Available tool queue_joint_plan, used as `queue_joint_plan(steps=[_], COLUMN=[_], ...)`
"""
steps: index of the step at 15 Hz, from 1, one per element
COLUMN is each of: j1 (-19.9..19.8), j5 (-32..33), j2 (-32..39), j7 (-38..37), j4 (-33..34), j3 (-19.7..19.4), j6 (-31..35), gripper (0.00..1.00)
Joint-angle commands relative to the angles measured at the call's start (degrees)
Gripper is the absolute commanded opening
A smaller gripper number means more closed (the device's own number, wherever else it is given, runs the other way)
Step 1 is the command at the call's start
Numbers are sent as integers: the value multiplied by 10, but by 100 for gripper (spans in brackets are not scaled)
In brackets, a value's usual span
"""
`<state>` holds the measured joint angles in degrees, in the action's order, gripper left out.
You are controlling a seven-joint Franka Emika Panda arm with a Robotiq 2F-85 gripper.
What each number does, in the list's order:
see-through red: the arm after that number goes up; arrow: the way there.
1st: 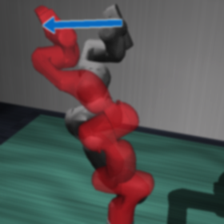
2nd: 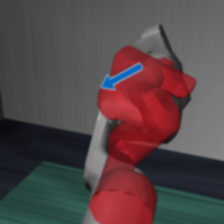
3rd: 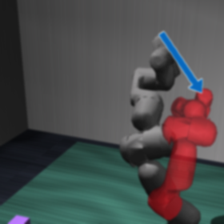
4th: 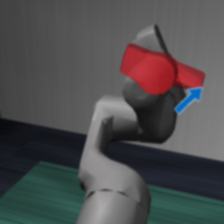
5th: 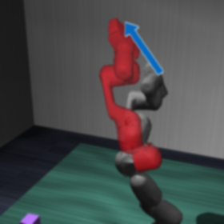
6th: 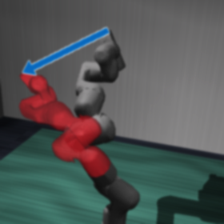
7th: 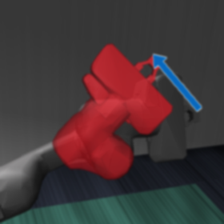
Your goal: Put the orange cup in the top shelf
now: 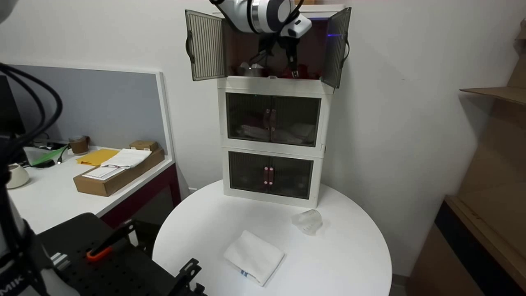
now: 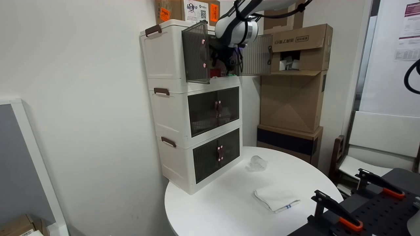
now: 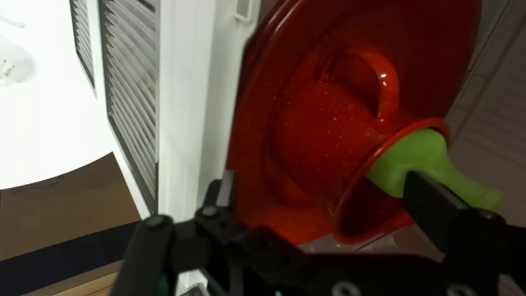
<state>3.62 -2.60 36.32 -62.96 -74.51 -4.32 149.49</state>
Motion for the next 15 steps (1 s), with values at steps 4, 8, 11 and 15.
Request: queue_joint_plan(steps=[4, 8, 11, 15], j1=[-2, -29, -42, -44], j5=[-4, -21, -47, -72], j2=[-158, -270, -332, -389], j7=[41, 131, 203, 310], j4=[-184, -291, -375, -497], j3=[-11, 5, 10, 11], j6=[24, -39, -104, -150], gripper=[100, 100, 100, 100])
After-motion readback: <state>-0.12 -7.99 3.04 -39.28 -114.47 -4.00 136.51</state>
